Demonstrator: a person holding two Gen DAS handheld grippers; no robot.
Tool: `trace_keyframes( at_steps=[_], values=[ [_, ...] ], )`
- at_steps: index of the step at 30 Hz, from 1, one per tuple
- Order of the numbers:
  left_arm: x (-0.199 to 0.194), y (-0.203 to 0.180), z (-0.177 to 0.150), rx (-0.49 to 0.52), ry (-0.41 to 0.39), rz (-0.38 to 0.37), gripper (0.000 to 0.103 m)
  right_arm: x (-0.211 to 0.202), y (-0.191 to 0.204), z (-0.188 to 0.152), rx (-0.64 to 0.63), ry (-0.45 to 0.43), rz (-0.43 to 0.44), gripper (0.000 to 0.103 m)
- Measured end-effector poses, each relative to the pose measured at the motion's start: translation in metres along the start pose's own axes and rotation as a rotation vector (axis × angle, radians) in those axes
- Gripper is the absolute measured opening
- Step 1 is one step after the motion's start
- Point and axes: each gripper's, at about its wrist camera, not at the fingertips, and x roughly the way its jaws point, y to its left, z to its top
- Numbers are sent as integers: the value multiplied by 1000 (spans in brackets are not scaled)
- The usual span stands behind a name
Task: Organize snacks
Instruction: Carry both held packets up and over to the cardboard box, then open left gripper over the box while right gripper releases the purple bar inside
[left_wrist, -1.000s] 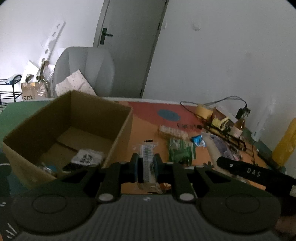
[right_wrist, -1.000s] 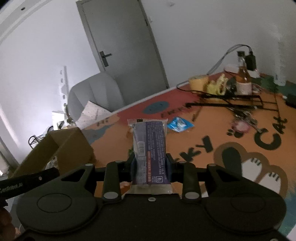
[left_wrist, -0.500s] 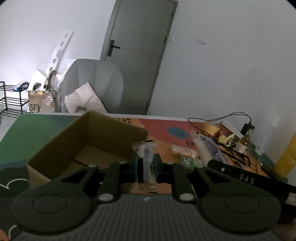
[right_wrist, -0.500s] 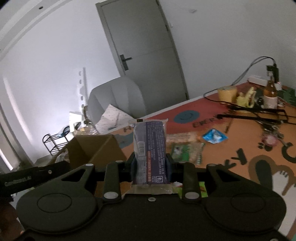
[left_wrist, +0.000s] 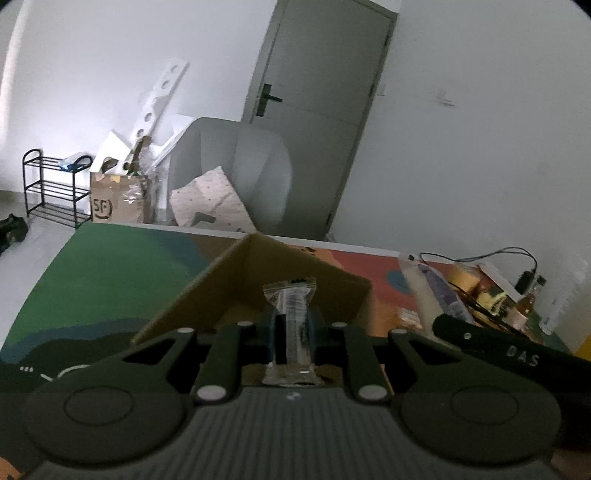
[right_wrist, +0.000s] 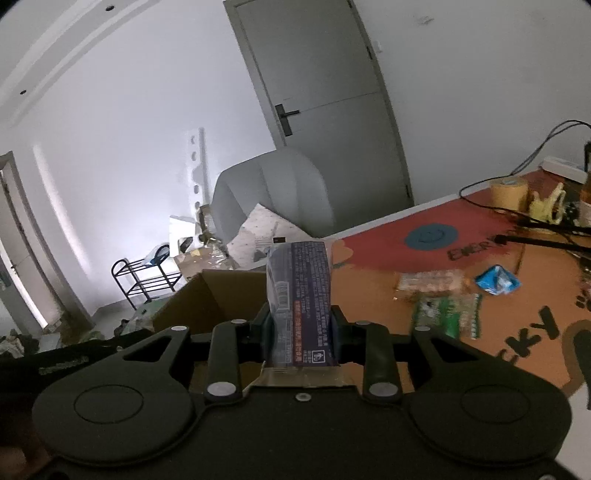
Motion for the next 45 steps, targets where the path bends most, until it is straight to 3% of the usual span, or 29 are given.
trace_keyframes(
  at_steps=[6, 9, 13, 20, 24, 26, 35, 45],
  values=[
    [9, 13, 6, -5, 18, 2, 18, 10, 18, 2, -17, 9, 19, 29],
    [10, 17, 6, -1, 27, 20, 26, 16, 27, 2, -24, 19, 31, 29],
    [3, 29, 6, -41, 20, 27, 46, 23, 38, 2, -29, 30, 50, 29],
    [-11, 43, 8, -82, -4, 57, 63, 34, 51, 5, 2, 48, 126, 30],
    [-15, 48, 8, -101, -11, 67, 70, 38, 53, 5, 35, 80, 196, 48],
    [-17, 47, 8, -99, -15, 77, 76, 35, 49, 5, 35, 77, 188, 52],
    [-23, 30, 5, -77, -34, 73, 88, 13, 20, 8, 60, 65, 114, 53],
    [-23, 12, 0, -48, -19, 37, 89, -6, -10, -2, 85, 73, 38, 57]
  ],
)
